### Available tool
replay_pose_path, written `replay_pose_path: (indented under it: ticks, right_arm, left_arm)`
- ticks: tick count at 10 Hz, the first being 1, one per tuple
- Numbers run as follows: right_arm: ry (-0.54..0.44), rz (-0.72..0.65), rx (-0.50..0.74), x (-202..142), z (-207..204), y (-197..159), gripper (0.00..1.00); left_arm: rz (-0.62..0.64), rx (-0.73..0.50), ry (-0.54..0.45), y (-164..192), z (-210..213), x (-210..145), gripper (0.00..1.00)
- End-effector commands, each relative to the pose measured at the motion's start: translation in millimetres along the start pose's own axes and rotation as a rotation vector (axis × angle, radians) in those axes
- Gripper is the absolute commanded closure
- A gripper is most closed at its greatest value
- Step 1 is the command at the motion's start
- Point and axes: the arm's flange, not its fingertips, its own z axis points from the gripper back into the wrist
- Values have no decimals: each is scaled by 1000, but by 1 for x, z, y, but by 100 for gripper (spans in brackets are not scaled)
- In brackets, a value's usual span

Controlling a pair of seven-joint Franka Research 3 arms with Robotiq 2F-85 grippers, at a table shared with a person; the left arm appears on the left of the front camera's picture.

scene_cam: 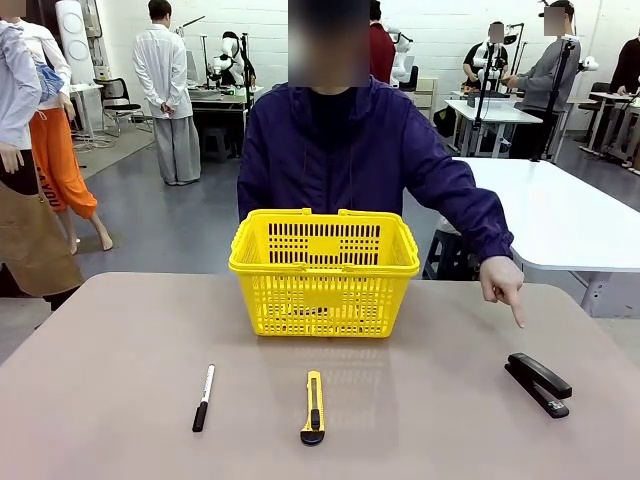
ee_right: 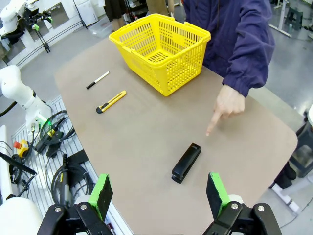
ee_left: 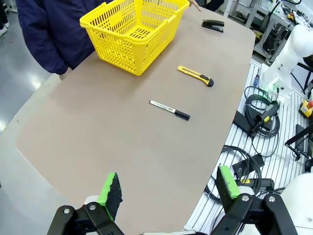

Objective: Place the items the person wants into the basket.
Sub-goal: Pick up the item the person points to and place it in the Market Basket.

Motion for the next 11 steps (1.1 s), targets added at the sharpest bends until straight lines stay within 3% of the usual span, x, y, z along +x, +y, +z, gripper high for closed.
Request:
replay_pose_path:
  ticks: [1, 4, 6, 7, 9, 11]
  right_arm:
    - [-37, 14, 14, 2, 0, -2, 0]
    - [0, 0, 0, 0, 0, 0, 0]
    - [272, -111, -73, 31, -58, -1, 0]
    - [360, -135, -75, 43, -86, -6, 0]
    - [525, -236, -142, 60, -154, -22, 0]
    - [621, -308, -272, 52, -208, -32, 0]
  left_arm:
    - [-22, -6, -14, 2, 3, -1, 0]
    - [-22, -6, -14, 2, 3, -1, 0]
    - [-22, -6, -14, 2, 3, -1, 0]
    - [-22, -6, -14, 2, 3, -1, 0]
    - [-22, -6, -14, 2, 3, -1, 0]
    - [-22, -6, -14, 2, 3, -1, 0]
